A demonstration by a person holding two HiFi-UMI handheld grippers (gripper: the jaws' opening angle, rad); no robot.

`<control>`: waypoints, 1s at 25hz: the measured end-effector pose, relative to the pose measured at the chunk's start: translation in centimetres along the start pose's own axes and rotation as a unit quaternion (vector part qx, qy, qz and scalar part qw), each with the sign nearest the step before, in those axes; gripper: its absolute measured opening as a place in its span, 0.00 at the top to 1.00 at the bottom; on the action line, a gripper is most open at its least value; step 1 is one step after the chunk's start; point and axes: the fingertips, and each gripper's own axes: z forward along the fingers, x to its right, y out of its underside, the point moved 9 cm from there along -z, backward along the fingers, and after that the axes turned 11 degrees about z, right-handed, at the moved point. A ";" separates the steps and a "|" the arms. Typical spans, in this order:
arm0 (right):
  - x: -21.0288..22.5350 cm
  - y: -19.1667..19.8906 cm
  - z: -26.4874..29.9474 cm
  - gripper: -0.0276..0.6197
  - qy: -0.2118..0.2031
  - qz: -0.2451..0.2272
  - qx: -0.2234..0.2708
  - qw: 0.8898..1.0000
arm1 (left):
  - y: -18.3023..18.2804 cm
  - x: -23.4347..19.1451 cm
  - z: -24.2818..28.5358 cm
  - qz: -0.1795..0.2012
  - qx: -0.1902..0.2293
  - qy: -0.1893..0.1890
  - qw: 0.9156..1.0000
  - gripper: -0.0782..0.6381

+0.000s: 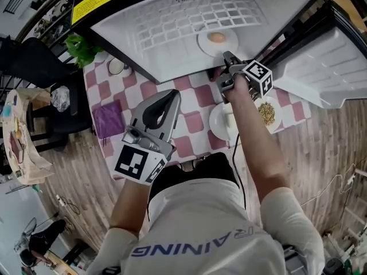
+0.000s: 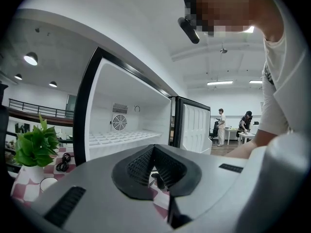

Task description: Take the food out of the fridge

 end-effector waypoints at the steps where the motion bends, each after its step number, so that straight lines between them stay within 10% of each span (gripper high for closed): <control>1: 0.0 -0.1 0.2 0.77 0.002 0.004 0.002 1.000 | 0.1 -0.1 0.0 0.000 -0.001 -0.002 1.000 0.88; 25: 2.8 -0.2 -3.5 0.90 0.018 0.008 0.016 1.000 | 0.3 -1.0 0.2 -0.007 -0.001 0.012 1.000 0.88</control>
